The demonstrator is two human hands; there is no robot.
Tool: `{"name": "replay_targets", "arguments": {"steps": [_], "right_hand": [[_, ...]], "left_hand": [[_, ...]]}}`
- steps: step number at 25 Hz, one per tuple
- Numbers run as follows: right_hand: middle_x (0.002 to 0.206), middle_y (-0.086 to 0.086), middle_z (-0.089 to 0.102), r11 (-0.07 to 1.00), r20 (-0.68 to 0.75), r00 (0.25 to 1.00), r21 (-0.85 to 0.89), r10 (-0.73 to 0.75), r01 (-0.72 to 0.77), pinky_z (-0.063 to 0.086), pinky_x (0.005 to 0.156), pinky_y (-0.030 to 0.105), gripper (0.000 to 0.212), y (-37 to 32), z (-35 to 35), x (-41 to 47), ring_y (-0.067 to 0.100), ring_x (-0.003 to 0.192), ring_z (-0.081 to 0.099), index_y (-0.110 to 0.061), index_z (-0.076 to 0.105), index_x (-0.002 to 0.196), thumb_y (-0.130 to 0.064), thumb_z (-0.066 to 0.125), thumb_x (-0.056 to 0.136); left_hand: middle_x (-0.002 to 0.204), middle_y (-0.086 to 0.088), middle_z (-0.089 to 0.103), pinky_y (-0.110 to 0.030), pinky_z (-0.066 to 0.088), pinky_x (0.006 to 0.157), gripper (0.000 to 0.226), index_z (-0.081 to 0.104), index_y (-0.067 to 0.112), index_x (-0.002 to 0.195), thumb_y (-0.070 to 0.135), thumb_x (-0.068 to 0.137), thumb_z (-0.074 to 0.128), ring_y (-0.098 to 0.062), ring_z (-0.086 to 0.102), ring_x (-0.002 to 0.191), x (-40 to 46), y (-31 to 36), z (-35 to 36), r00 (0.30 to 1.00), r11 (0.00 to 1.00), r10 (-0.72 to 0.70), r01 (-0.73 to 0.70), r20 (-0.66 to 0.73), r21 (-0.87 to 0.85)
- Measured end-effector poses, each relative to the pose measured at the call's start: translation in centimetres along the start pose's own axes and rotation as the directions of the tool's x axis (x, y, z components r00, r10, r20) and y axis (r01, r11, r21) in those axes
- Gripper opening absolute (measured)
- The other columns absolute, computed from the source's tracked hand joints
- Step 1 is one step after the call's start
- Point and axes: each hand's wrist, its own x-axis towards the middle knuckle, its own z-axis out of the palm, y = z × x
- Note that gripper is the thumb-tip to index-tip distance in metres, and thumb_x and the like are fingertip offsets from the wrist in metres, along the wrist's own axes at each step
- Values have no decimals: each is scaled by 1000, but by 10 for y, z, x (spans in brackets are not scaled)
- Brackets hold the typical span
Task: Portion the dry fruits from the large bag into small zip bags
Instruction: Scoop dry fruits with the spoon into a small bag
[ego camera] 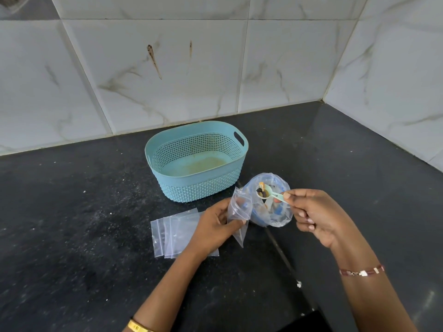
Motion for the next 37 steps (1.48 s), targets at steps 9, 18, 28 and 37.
{"name": "replay_targets", "arguments": {"steps": [9, 18, 28, 37], "right_hand": [[64, -4, 56, 188, 168, 563, -834, -809, 519, 30, 44, 16, 18, 24, 45, -22, 8, 54, 42, -17, 73, 94, -12, 59, 83], [64, -2, 54, 51, 203, 377, -822, -904, 567, 36, 44, 17, 24, 32, 42, -18, 11, 53, 46, -13, 73, 94, -11, 52, 82], [78, 5, 67, 656, -199, 755, -659, -625, 369, 38, 47, 19, 23, 30, 13, 4, 14, 53, 53, -11, 69, 101, -7, 50, 89], [64, 3, 62, 306, 14, 762, -911, -647, 277, 42, 47, 26, 16, 22, 32, 26, 20, 57, 56, -10, 70, 80, -7, 55, 87]], "left_hand": [[100, 0, 70, -18, 51, 80, 34, 63, 10, 110, -4, 79, 66, -6, 66, 91, 1, -6, -1, 1000, 1000, 30, -30, -4, -5], [100, 0, 70, -18, 51, 82, 35, 63, 16, 107, -3, 79, 66, -7, 66, 93, 1, -5, -1, 1000, 1000, 24, -24, -20, 2], [102, 15, 67, -14, 50, 81, 39, 61, 32, 100, 0, 79, 66, 4, 65, 93, -3, 1, -1, 1000, 1000, 6, -6, -13, 4], [104, 14, 67, -18, 51, 86, 39, 61, 33, 100, 1, 79, 68, 2, 65, 95, -4, 2, -1, 1000, 1000, 0, 0, -23, 3]]}}
